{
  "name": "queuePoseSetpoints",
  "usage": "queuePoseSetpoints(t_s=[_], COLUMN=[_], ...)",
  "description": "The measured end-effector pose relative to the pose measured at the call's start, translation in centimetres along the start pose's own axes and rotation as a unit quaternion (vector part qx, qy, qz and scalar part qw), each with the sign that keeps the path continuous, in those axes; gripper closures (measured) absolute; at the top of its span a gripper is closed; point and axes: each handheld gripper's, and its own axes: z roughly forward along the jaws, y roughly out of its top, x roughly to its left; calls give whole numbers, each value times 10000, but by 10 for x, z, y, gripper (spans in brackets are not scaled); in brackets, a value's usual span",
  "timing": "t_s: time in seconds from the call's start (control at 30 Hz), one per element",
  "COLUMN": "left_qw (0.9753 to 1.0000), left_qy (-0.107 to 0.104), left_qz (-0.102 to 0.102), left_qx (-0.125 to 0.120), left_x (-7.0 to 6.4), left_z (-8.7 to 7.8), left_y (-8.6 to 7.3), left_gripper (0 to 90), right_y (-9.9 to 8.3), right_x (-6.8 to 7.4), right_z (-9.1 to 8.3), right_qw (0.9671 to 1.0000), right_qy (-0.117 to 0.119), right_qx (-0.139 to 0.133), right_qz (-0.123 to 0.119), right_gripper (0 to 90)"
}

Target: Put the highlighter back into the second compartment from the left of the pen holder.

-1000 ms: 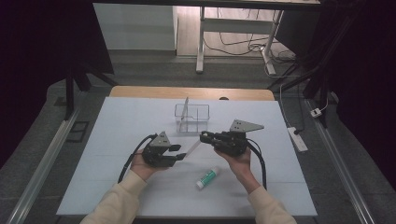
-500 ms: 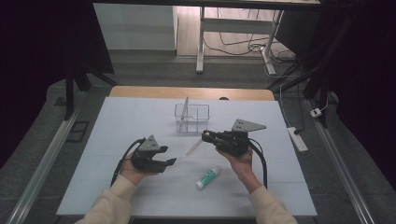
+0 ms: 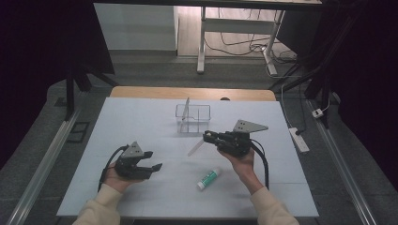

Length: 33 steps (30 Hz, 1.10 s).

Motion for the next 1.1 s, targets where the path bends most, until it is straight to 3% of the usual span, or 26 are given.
queuePoseSetpoints(t_s=[0.47,0.83,1.1], left_qw=[9999,9998,9999], left_qy=[52,19,9], left_qz=[-113,-163,-156], left_qx=[-50,-64,-38], left_x=[6,9,10], left_z=[-10,-11,-10], left_y=[-8,-9,-9], left_gripper=[358,357,357], right_y=[4,38,52], right_x=[-3,-6,-15], right_z=[-3,-4,-4], right_qw=[9999,9990,9982], right_qy=[-92,-211,-362], right_qx=[-92,-378,-482], right_qz=[-8,-135,-53], right_gripper=[779,779,778])
